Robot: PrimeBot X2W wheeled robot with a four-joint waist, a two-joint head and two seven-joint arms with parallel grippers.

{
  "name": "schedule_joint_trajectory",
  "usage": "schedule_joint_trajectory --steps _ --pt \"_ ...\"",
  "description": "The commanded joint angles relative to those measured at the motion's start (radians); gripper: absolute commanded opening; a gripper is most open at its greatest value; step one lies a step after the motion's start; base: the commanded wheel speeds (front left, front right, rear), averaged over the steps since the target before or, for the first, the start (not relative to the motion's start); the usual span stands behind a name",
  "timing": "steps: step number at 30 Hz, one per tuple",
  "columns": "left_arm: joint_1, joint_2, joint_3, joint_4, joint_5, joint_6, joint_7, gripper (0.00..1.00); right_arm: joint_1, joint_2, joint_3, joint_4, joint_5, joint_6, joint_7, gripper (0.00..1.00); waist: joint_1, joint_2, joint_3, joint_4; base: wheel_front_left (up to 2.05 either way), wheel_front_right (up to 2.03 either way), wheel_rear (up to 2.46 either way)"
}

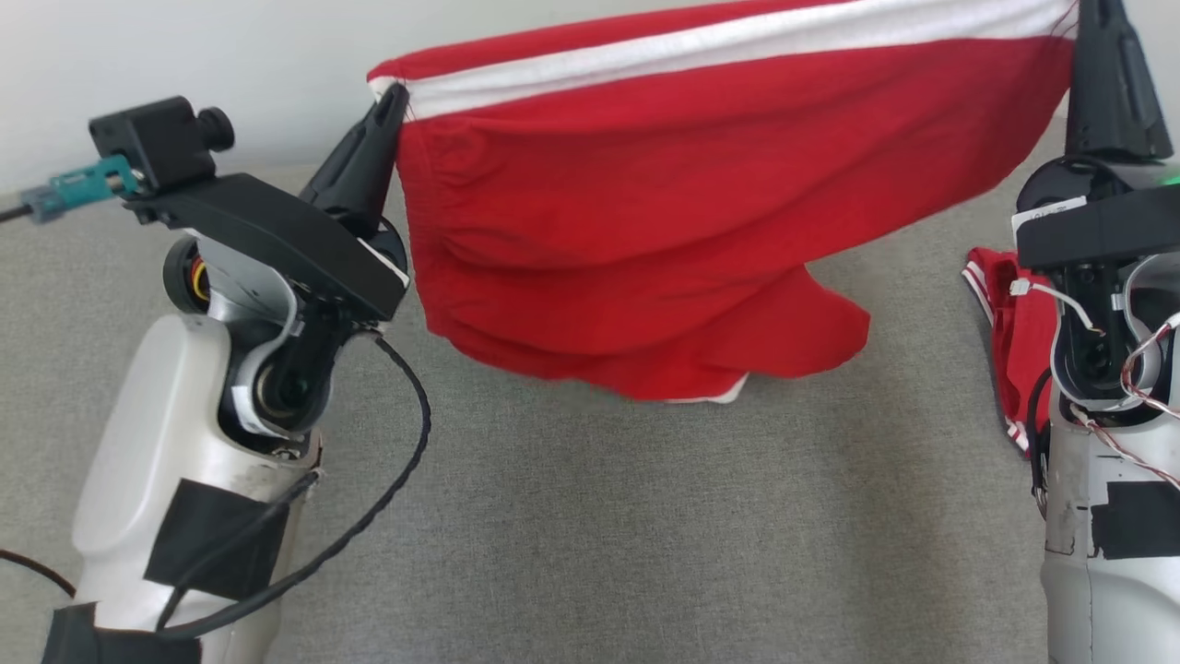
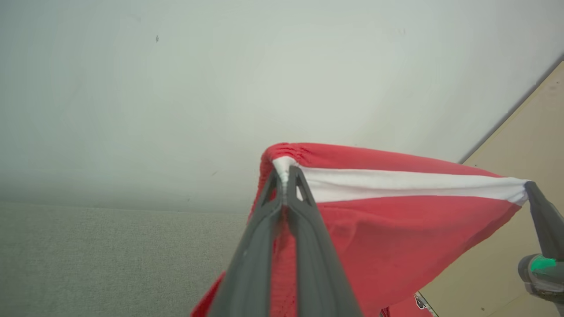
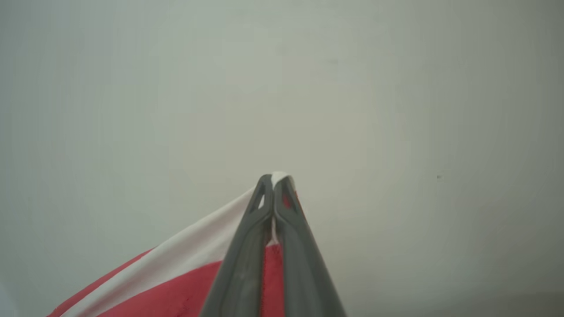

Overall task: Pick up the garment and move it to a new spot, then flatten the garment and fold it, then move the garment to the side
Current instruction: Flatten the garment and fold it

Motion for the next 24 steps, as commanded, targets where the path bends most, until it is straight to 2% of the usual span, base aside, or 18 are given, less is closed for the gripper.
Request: schedule_joint_trajectory --steps 1,9,18,24 --pt "-0.013 0.005 0.008 -0.012 -0.020 0.000 0.009 0.00 -0.016 -0.006 0.004 -0.009 -0.008 -0.002 -0.015 0.00 0.0001 0.0000 -0.005 0.002 0.00 0.00 0.00" --pt "-0.024 -0.022 0.054 -0.079 -0.109 0.015 0.040 0.00 -0.062 -0.029 0.041 -0.023 -0.026 -0.002 -0.148 0.00 0.0001 0.0000 -0.008 0.000 0.00 0.00 0.00" --pt "-0.034 -0.037 0.063 -0.094 -0.128 0.020 0.025 0.00 -0.105 -0.039 0.090 0.033 -0.031 -0.002 -0.182 0.00 0.0001 0.0000 -0.001 -0.009 0.00 0.00 0.00" --pt "-0.087 -0.045 0.076 -0.058 -0.104 0.021 -0.030 0.00 -0.169 -0.057 0.123 0.129 -0.063 -0.002 -0.205 0.00 0.0001 0.0000 0.040 -0.018 0.00 0.00 0.00"
